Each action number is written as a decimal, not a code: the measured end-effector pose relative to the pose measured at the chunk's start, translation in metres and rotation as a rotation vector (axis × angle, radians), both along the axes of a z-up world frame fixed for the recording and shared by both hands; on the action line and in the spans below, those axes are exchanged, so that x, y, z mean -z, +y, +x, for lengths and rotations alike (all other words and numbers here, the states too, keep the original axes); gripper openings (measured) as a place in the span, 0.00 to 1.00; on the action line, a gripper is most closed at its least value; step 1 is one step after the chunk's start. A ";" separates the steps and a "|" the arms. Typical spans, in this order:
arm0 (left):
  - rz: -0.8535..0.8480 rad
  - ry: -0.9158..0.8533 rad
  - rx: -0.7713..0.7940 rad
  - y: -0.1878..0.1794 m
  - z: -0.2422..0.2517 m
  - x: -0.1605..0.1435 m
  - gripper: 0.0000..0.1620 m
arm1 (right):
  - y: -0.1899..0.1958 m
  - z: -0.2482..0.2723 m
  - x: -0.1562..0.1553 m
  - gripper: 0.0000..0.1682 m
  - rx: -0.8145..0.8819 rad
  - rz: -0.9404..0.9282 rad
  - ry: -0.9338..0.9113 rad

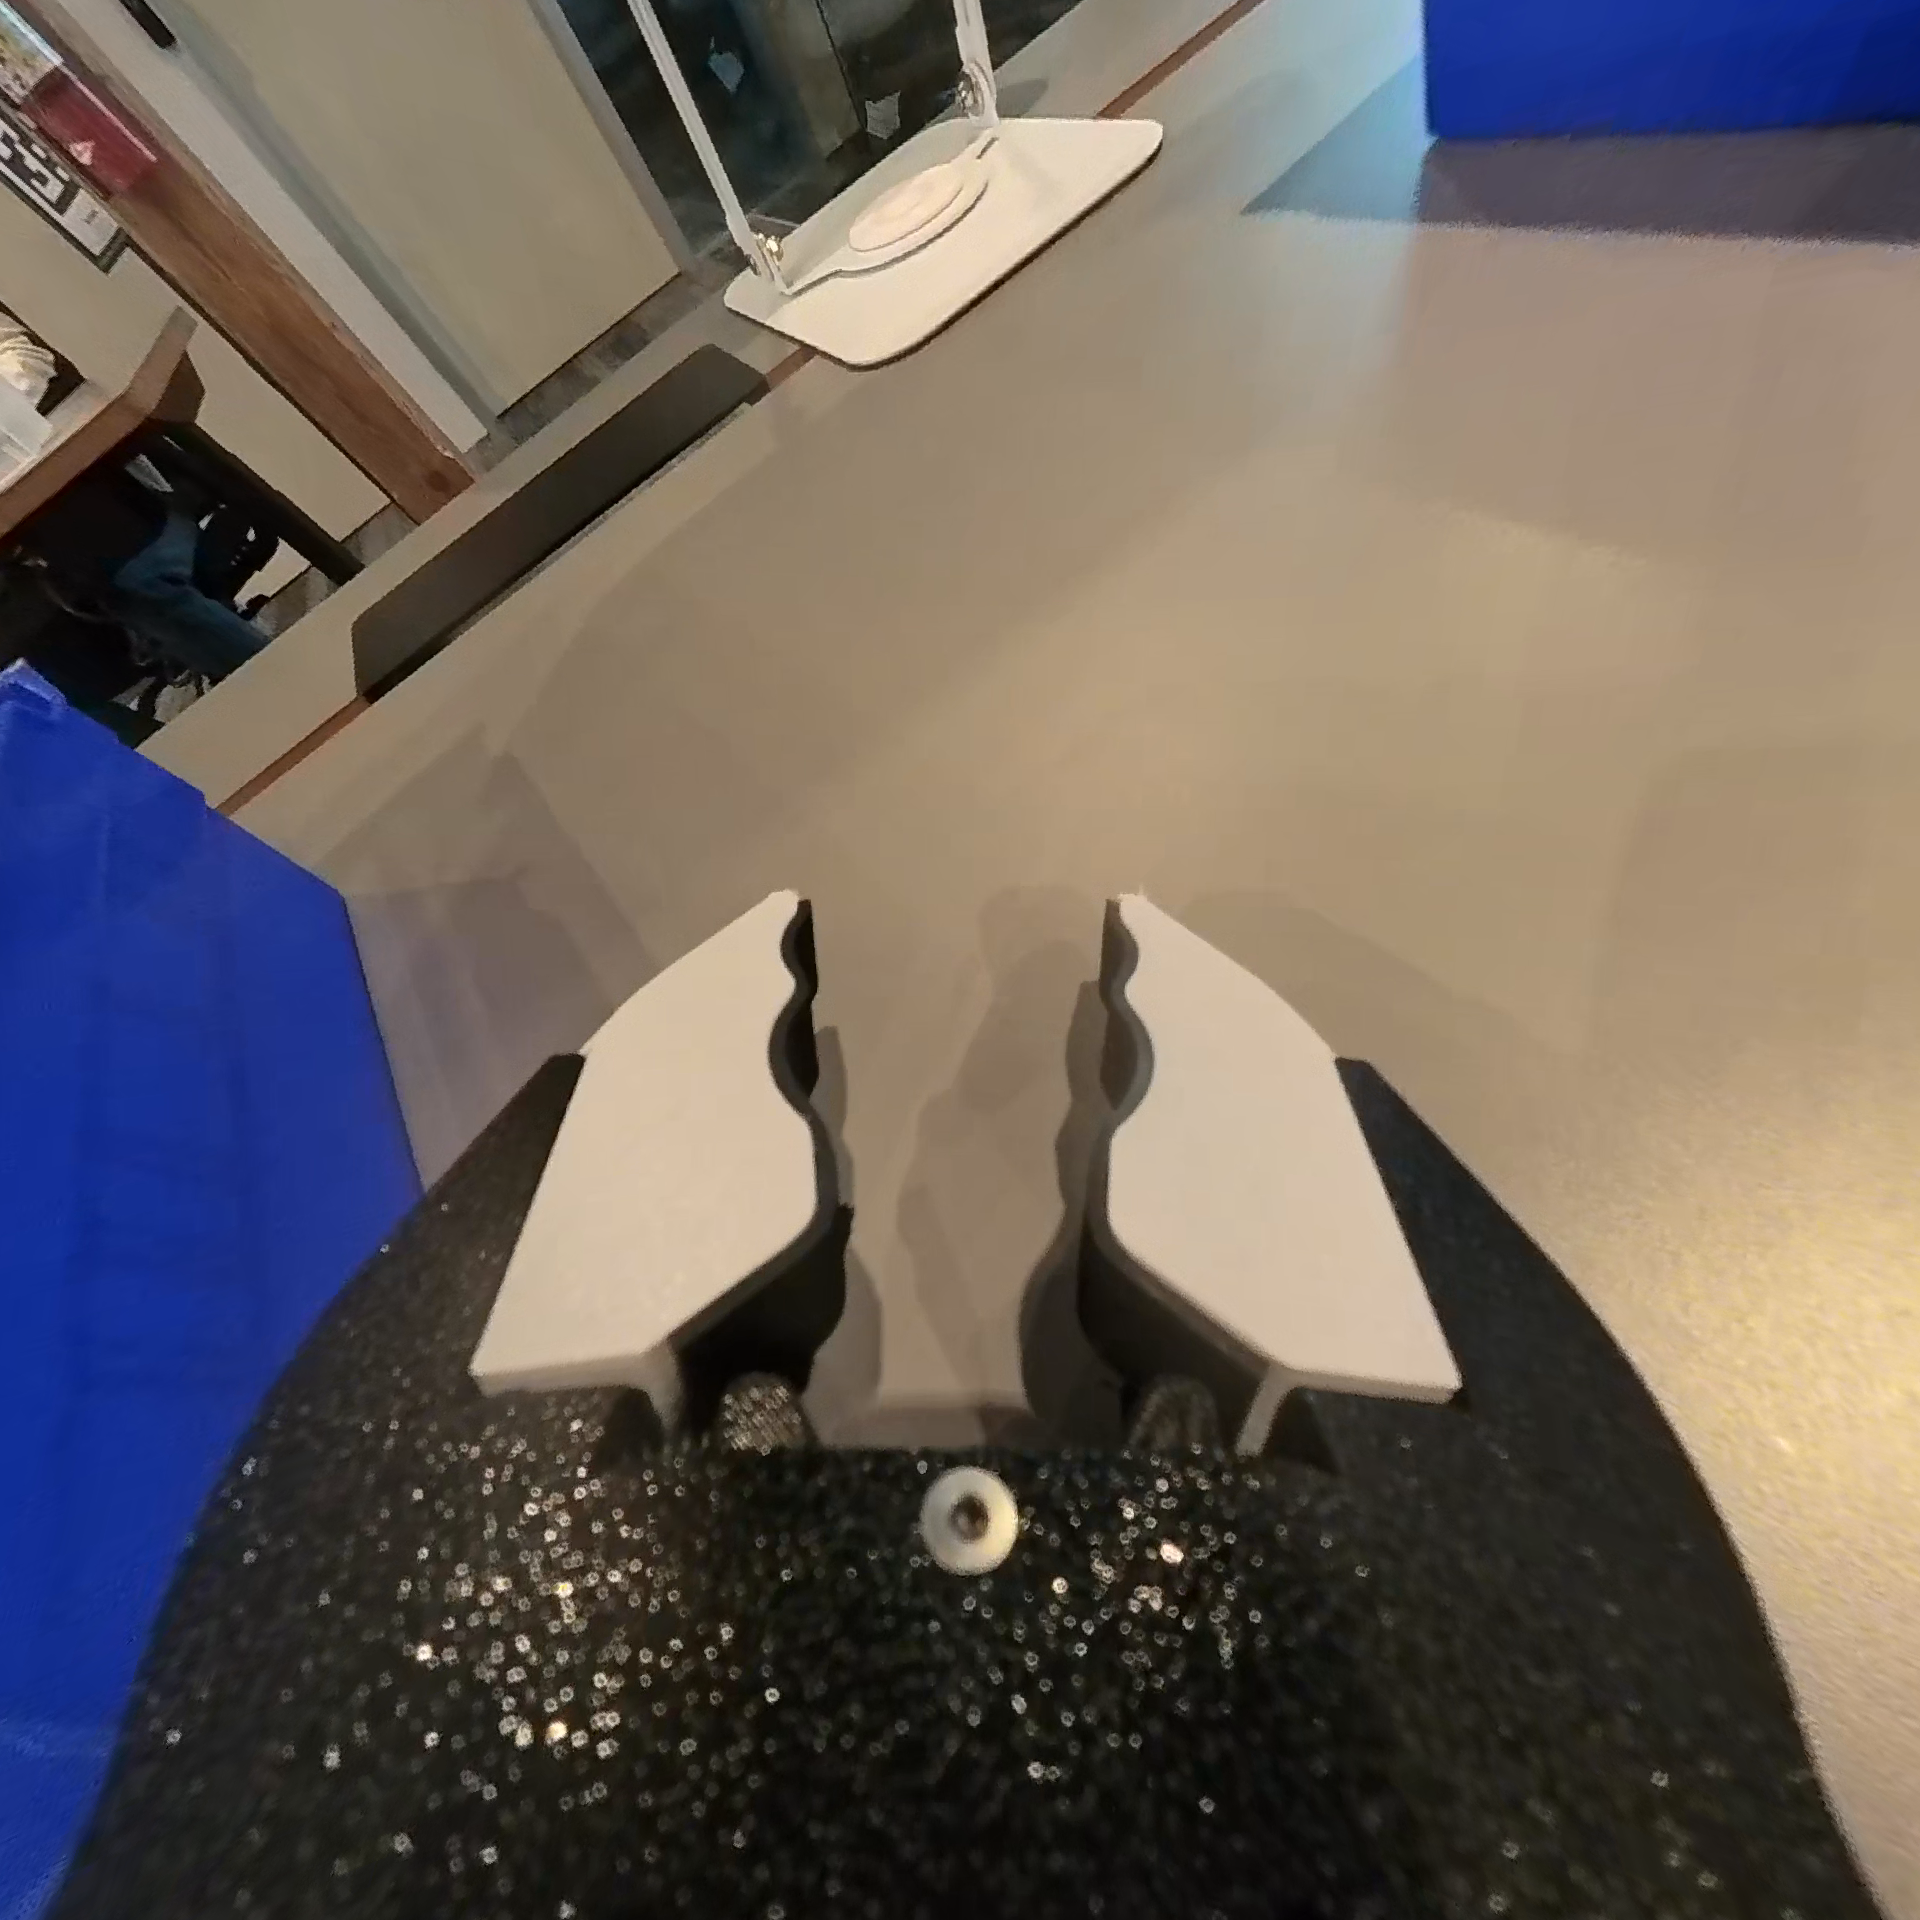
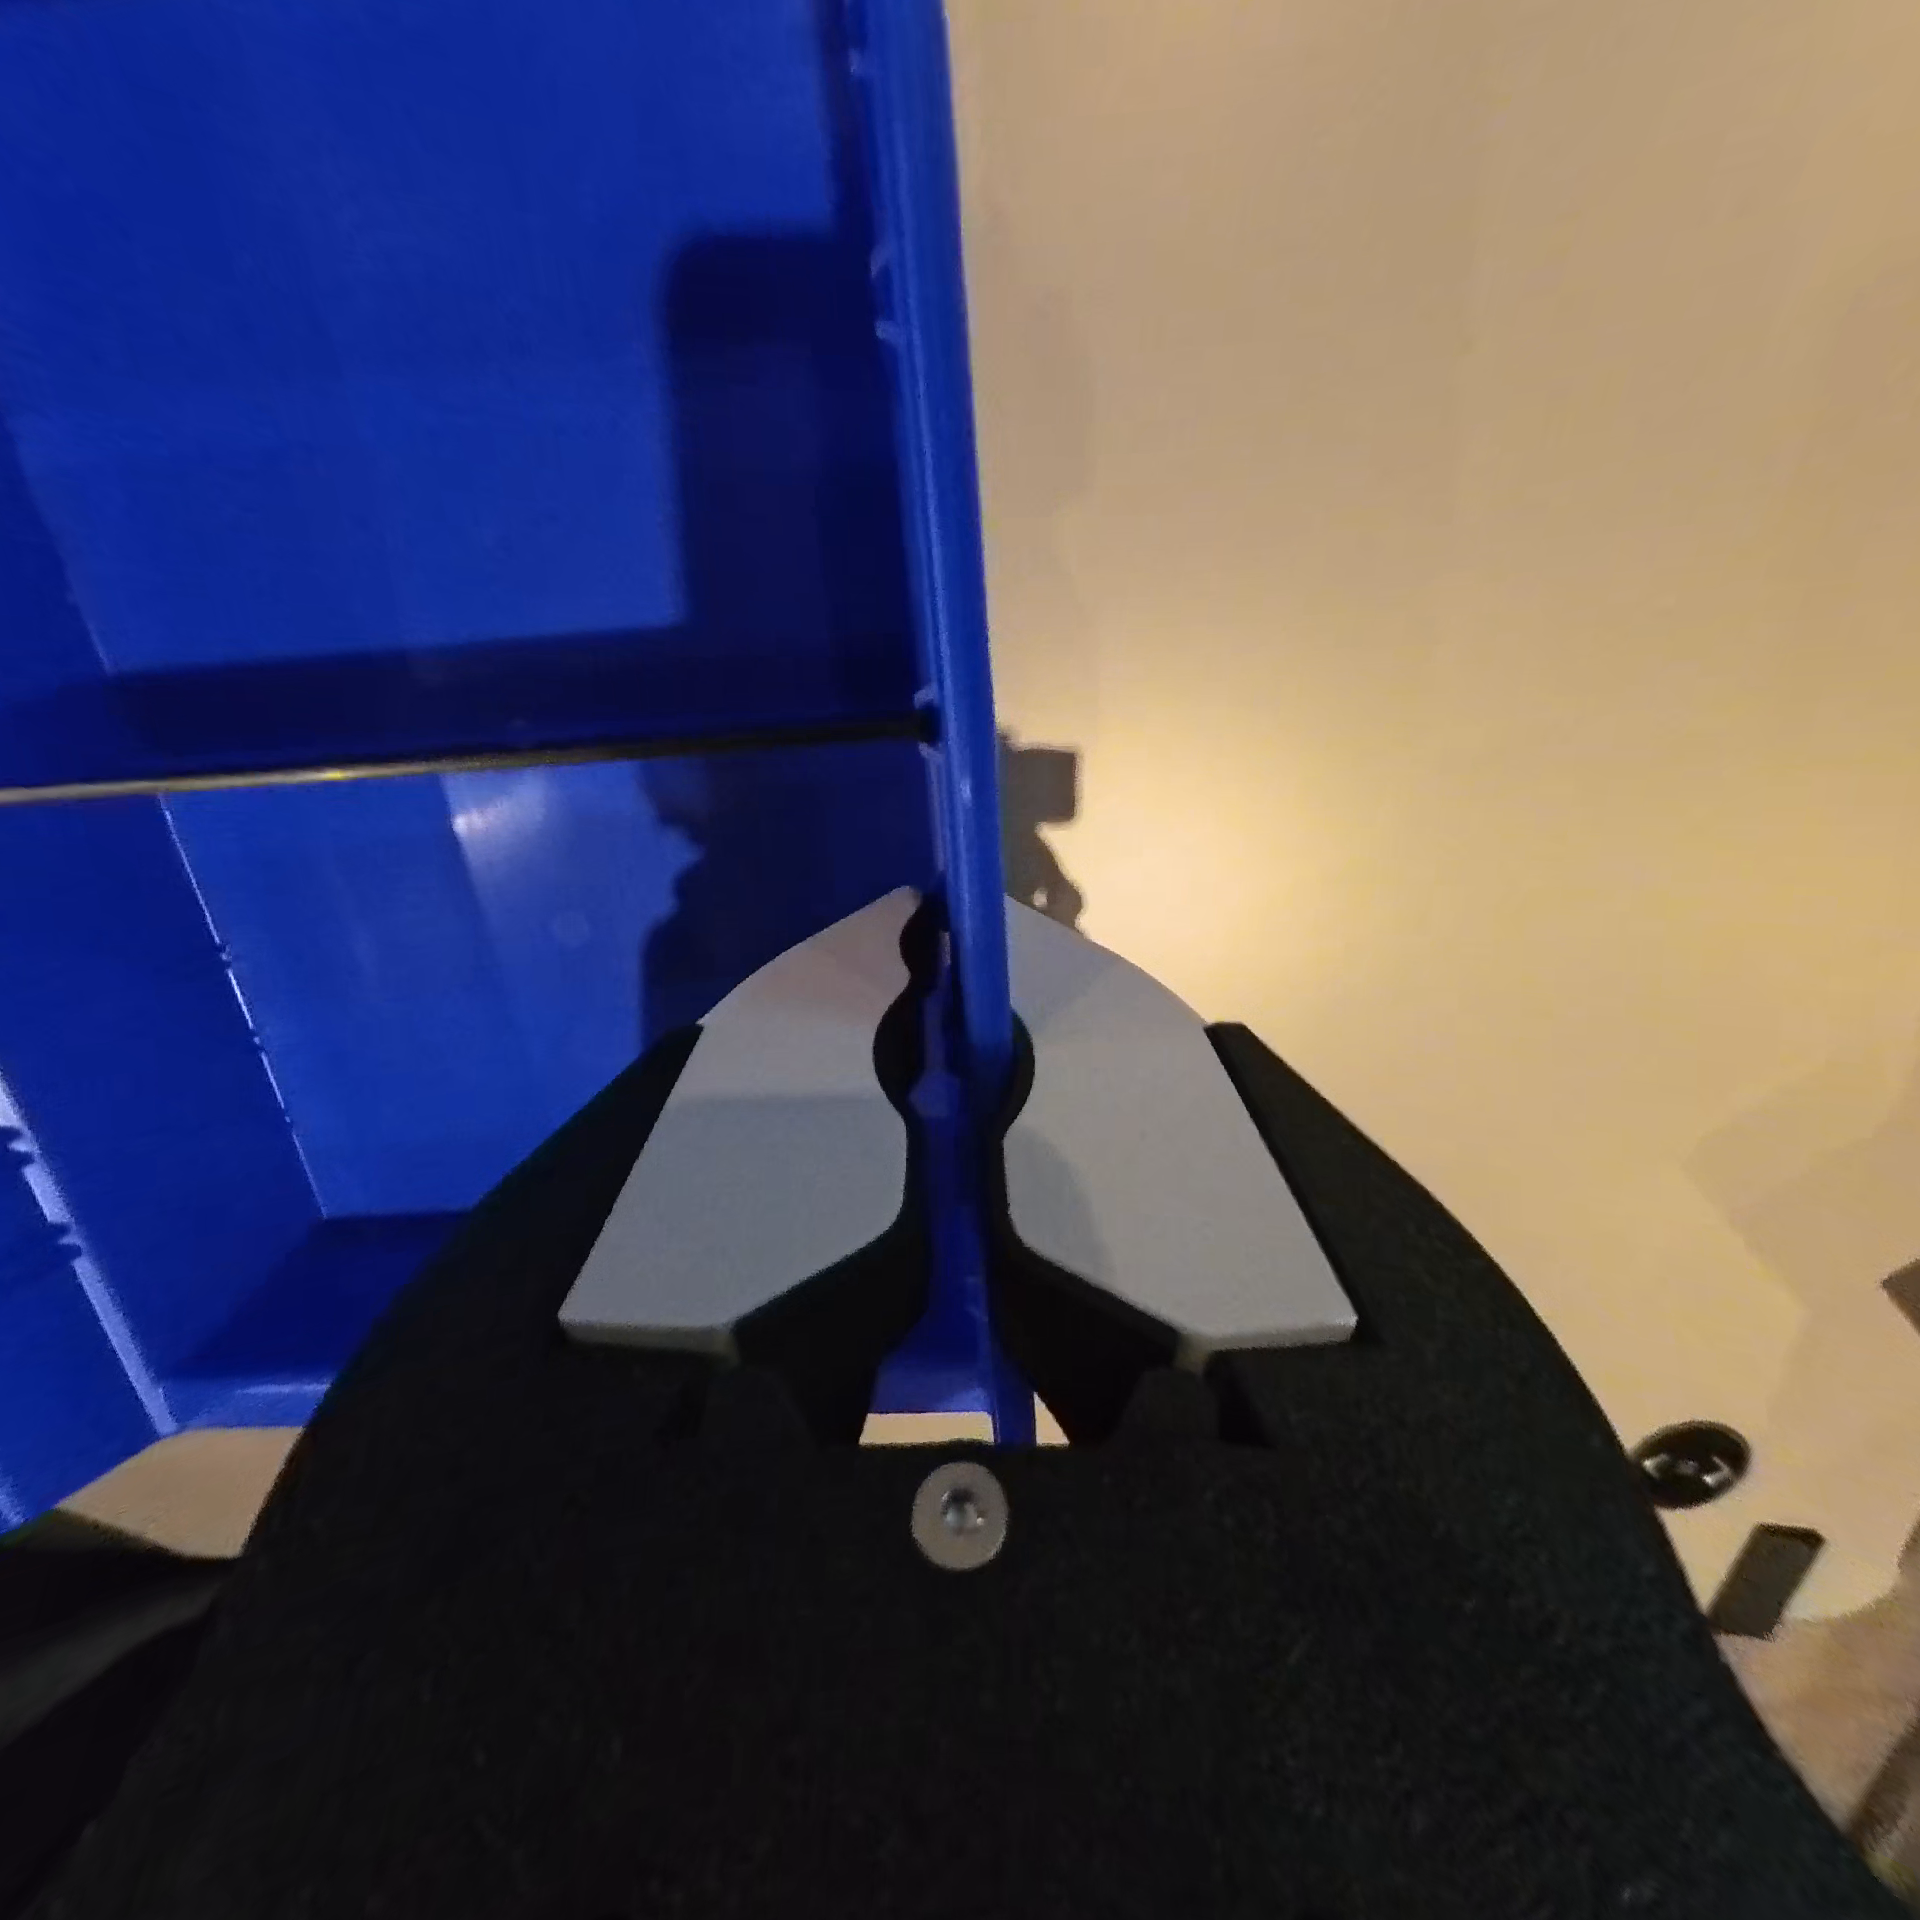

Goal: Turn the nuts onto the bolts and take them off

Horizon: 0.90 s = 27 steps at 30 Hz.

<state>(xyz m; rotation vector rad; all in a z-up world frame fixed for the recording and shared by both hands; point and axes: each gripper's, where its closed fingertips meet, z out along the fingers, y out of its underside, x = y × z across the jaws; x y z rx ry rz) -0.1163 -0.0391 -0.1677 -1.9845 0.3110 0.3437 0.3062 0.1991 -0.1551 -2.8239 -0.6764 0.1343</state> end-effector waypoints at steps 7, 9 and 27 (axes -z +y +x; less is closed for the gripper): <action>0.011 -0.009 -0.002 0.000 -0.001 -0.001 0.32 | 0.018 0.025 -0.003 0.08 0.060 0.048 0.009; 0.013 -0.011 -0.003 -0.001 -0.001 -0.001 0.32 | 0.020 0.025 -0.019 0.18 0.069 0.127 0.024; 0.230 -0.119 -0.208 -0.068 -0.099 -0.123 0.30 | -0.204 -0.288 -0.128 0.21 -0.948 0.570 0.872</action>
